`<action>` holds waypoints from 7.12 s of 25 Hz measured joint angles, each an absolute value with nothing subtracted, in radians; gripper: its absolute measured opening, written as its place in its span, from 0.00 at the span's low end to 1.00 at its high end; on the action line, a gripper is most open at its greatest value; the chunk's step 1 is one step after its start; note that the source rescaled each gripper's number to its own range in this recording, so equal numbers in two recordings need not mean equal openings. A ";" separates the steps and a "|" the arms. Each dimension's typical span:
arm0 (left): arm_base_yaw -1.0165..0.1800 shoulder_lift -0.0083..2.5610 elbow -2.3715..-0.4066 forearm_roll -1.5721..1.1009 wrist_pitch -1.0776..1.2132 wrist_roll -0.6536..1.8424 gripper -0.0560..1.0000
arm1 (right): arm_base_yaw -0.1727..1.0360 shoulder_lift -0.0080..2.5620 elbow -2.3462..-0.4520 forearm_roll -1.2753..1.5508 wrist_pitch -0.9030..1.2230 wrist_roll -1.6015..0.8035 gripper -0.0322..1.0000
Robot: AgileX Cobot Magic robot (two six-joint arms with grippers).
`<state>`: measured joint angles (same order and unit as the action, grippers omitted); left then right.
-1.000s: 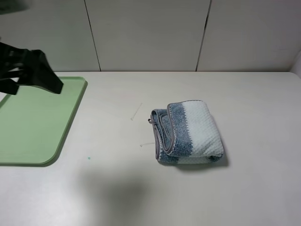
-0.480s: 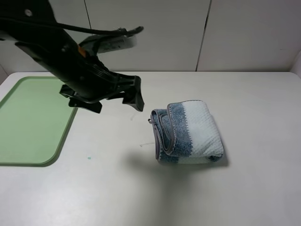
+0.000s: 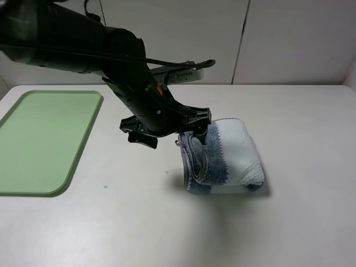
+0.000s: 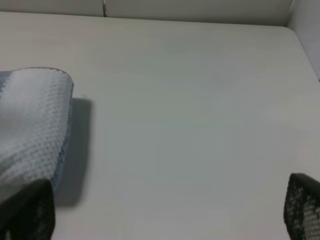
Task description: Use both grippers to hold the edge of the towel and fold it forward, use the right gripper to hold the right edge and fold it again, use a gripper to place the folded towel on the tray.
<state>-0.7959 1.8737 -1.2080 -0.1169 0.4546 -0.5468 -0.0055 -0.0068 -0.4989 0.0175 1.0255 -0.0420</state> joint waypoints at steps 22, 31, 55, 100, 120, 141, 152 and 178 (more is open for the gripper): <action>-0.815 2.126 -1.359 -0.097 0.400 -0.648 1.00 | -0.005 -0.007 -0.499 0.018 1.025 -0.042 1.00; -0.825 2.200 -1.412 -0.097 0.375 -0.654 1.00 | -0.005 -0.007 -0.499 0.018 1.025 -0.042 1.00; -0.844 2.229 -1.423 -0.095 0.324 -0.662 0.22 | -0.005 -0.007 -0.499 0.018 1.025 -0.042 1.00; -0.537 1.787 -1.256 0.140 0.673 -0.466 0.22 | -0.005 -0.007 -0.498 0.018 1.025 -0.042 1.00; -0.092 1.707 -1.178 -0.007 0.673 -0.013 0.22 | -0.005 -0.007 -0.498 0.018 1.025 -0.042 1.00; 0.118 1.852 -1.107 -0.118 0.457 0.264 0.22 | -0.005 -0.007 -0.498 0.018 1.025 -0.042 1.00; 0.181 1.850 -1.107 -0.118 0.521 0.237 0.80 | -0.005 -0.007 -0.498 0.018 1.025 -0.042 1.00; 0.208 1.572 -1.160 -0.075 0.872 0.198 1.00 | -0.005 -0.007 -0.498 0.018 1.025 -0.042 1.00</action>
<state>0.2078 1.5717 -1.1595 -0.0751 0.8716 0.1976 -0.0055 -0.0068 -0.4981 0.0175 1.0255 -0.0420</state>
